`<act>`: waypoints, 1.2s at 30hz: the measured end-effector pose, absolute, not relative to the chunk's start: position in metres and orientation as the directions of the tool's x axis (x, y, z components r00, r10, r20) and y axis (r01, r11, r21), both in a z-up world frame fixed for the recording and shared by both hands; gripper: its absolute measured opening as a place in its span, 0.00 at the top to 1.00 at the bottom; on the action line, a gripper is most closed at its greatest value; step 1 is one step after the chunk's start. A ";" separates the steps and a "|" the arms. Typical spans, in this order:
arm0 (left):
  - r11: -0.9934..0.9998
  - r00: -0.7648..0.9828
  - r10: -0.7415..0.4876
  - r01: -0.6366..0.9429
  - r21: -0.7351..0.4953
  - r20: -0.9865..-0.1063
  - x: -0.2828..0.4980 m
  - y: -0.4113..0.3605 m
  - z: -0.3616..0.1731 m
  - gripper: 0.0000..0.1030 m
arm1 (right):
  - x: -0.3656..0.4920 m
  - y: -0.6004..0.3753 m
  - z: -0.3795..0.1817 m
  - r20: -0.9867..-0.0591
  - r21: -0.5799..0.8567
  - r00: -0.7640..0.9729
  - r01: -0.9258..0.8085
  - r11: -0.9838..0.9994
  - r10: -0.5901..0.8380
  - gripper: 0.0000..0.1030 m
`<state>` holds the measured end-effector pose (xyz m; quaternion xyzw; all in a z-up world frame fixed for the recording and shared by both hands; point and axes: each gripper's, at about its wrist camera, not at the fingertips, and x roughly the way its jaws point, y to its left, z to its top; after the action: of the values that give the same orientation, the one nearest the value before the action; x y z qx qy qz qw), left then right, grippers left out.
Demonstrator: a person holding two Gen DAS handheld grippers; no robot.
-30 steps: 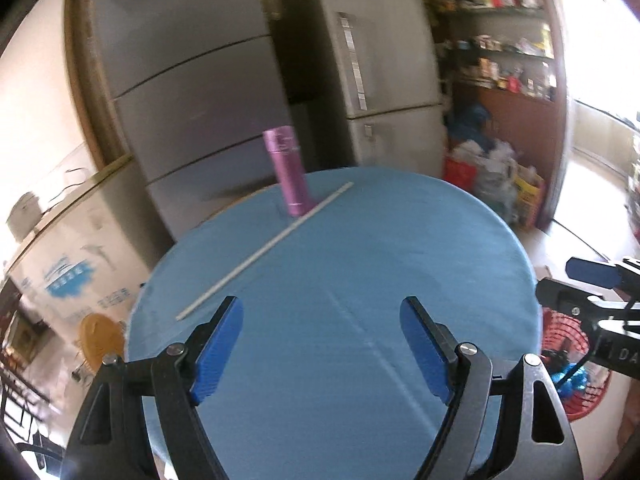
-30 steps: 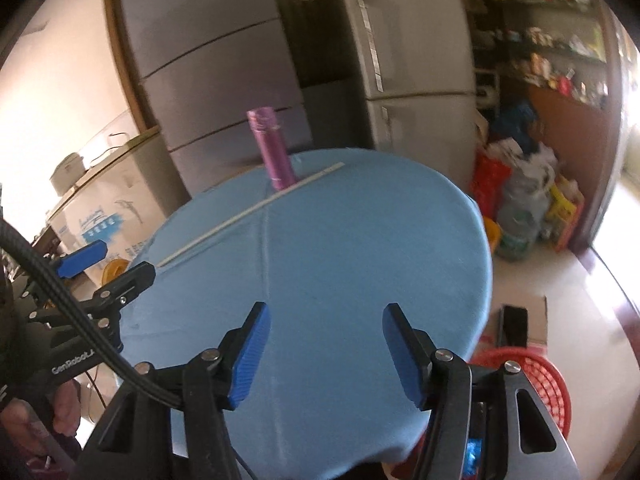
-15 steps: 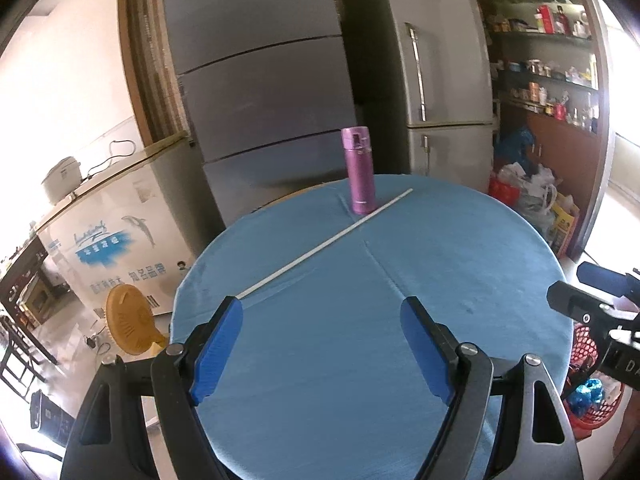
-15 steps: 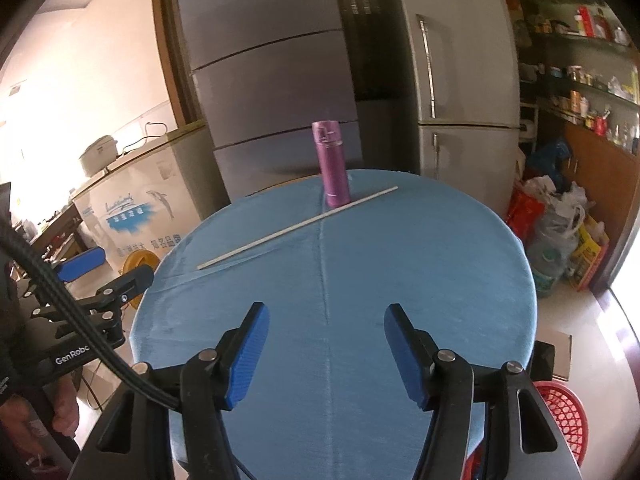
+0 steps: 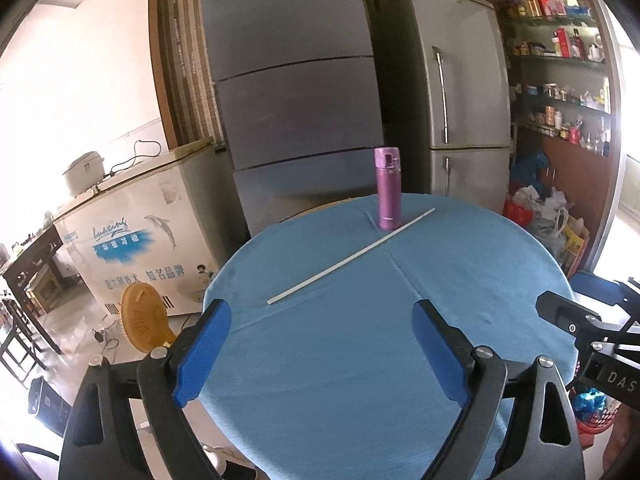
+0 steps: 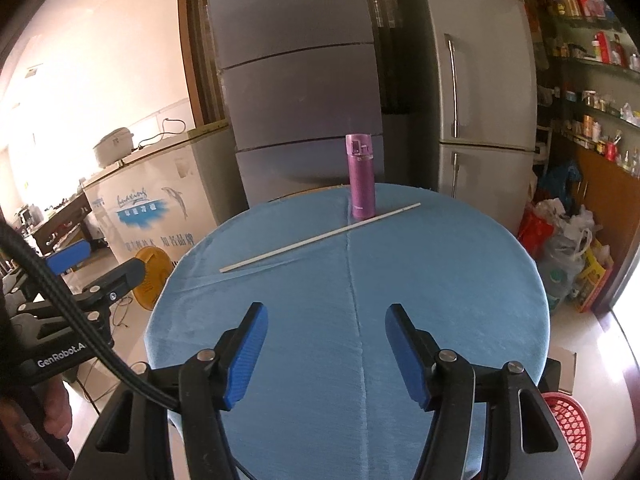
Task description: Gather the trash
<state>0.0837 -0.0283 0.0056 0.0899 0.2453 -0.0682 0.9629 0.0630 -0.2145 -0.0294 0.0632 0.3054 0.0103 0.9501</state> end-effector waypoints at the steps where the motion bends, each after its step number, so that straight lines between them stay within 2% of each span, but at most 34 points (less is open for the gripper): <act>1: 0.976 0.869 -0.086 0.172 0.134 -0.487 0.085 -0.025 0.005 0.10 | 0.065 -0.212 -0.029 -0.579 0.124 0.813 0.015 0.992 0.060 0.35; 4: 0.981 0.871 -0.071 0.149 0.124 -0.487 0.089 -0.018 0.002 0.04 | 0.075 -0.205 -0.030 -0.580 0.113 0.812 0.002 0.994 0.064 0.35; 8: 0.987 0.881 -0.016 0.091 0.136 -0.473 0.102 -0.010 -0.002 0.04 | 0.092 -0.198 -0.035 -0.590 0.098 0.804 -0.018 0.995 0.073 0.35; 11: 0.986 0.870 0.009 0.074 0.147 -0.493 0.117 -0.010 -0.006 0.04 | 0.106 -0.196 -0.041 -0.596 0.105 0.798 -0.030 0.994 0.087 0.35; 19: 0.983 0.831 0.020 0.085 0.163 -0.556 0.144 -0.015 -0.018 0.04 | 0.135 -0.199 -0.058 -0.598 0.120 0.796 -0.023 0.992 0.091 0.35; 36: 0.976 0.812 0.006 0.121 0.179 -0.583 0.148 -0.030 -0.020 0.04 | 0.141 -0.218 -0.067 -0.612 0.143 0.788 0.033 0.989 0.062 0.35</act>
<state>0.1482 -0.0296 -0.0197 0.1042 0.3047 -0.0303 0.9462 0.1406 -0.2178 -0.0665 0.0734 0.3251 0.0077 0.9428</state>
